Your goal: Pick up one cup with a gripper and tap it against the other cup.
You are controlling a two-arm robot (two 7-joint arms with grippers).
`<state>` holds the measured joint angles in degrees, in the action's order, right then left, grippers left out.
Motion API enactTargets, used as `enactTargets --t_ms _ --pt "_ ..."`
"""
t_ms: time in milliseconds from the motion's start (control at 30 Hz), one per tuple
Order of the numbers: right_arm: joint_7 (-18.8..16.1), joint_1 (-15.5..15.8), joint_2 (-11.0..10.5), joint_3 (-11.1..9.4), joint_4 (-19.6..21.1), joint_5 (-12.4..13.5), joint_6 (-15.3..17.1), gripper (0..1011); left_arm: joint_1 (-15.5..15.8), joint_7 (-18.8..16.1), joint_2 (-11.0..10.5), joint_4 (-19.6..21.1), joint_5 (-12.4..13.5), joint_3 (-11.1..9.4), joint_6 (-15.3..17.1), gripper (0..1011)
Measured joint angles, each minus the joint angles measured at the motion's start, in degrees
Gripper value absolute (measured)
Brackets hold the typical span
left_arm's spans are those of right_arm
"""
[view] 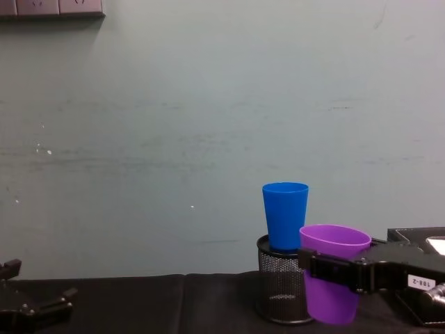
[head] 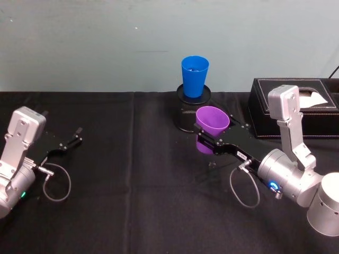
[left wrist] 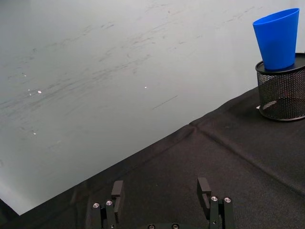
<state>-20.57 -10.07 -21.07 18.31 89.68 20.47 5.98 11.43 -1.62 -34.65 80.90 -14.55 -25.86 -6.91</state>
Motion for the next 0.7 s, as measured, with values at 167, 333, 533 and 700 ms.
enactTargets --t_ms 167,333,533,700 --pt "0.0 0.0 0.0 0.0 0.0 0.0 0.0 718 0.0 0.0 0.0 0.0 0.0 0.0 0.0 1000" --pt "0.0 0.0 0.0 0.0 0.0 0.0 0.0 718 0.0 0.0 0.0 0.0 0.0 0.0 0.0 1000" --pt "0.0 0.0 0.0 0.0 0.0 0.0 0.0 718 0.0 0.0 0.0 0.0 0.0 0.0 0.0 1000" --pt "0.0 0.0 0.0 0.0 0.0 0.0 0.0 718 0.0 0.0 0.0 0.0 0.0 0.0 0.0 1000"
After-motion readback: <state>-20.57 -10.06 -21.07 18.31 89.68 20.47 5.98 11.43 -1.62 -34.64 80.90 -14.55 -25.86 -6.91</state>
